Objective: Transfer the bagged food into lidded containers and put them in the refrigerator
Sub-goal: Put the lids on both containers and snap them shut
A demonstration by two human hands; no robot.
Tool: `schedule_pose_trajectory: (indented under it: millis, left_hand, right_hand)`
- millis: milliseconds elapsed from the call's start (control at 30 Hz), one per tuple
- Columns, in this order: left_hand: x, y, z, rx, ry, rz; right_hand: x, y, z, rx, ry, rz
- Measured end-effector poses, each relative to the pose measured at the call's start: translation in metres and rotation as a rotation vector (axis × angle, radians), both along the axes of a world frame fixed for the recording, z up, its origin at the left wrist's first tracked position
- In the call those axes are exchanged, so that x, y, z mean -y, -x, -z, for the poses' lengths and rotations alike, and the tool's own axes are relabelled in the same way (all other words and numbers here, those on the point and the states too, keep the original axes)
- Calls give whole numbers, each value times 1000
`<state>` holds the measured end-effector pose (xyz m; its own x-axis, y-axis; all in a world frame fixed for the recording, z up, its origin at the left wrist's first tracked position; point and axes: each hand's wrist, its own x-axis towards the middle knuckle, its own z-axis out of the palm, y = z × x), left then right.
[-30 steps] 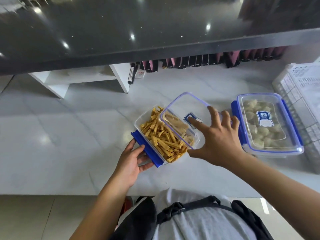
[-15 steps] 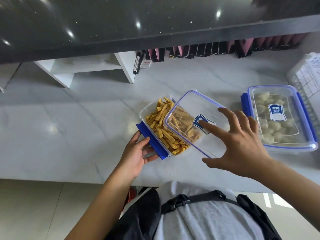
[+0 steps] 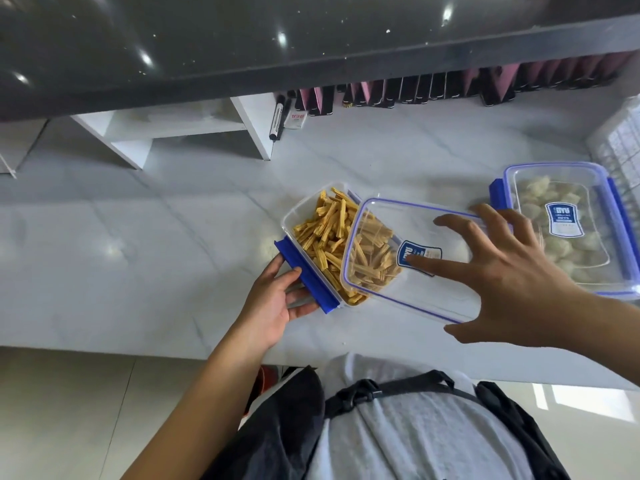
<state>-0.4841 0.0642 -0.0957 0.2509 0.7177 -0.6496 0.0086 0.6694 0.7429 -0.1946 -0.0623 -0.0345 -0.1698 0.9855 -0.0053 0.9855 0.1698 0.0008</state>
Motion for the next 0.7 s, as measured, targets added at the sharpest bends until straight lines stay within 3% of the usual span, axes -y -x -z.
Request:
schedule_pose_trajectory:
  millis: [233,367,533,700]
  left_hand:
    - [0,-1,0,-6,13,-20]
    - [2,-1,1,2,21,-23]
    - [2,-2,2,-19,12,-35]
    - [1,-1,4,-26,12,-24]
  right_hand:
    - [-7,-8,-7,5,31,-9]
    - [-13,-10,-5,-95,12,107]
    - [-22,-27,-3,-64,-93,321]
    - [-11,-23,10,-27,-109,315]
